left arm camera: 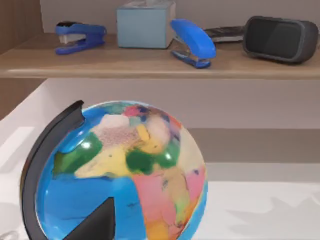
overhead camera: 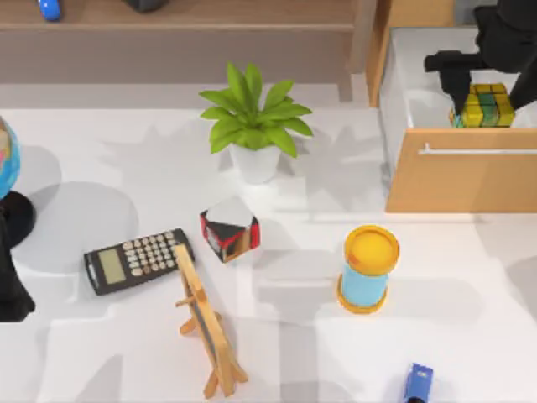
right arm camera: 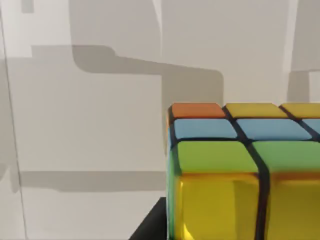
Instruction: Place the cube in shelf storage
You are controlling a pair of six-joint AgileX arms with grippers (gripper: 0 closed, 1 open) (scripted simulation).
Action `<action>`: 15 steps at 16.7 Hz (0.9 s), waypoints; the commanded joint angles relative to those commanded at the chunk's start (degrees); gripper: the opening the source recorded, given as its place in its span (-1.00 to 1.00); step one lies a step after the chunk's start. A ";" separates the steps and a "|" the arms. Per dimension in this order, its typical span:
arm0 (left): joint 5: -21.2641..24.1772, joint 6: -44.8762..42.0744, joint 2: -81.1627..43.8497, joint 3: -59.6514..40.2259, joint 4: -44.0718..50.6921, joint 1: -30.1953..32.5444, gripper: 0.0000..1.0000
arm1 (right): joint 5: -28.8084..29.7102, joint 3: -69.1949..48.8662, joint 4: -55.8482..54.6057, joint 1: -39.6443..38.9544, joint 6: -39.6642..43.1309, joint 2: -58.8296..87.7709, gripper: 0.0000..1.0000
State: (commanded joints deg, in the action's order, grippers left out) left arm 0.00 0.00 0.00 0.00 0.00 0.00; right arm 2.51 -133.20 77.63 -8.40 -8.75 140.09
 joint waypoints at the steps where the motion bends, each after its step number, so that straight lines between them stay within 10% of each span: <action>1: 0.00 0.00 0.00 0.00 0.00 0.00 1.00 | 1.28 0.40 -0.03 -0.97 1.47 -1.69 -1.00; 15: 0.00 0.00 0.00 0.00 0.00 0.00 1.00 | 8.87 -0.66 -47.92 -41.19 17.23 -24.28 -1.00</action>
State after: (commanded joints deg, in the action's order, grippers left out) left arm 0.00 0.00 0.00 0.00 0.00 0.00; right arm 11.37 -133.86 29.71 -49.59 8.47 115.81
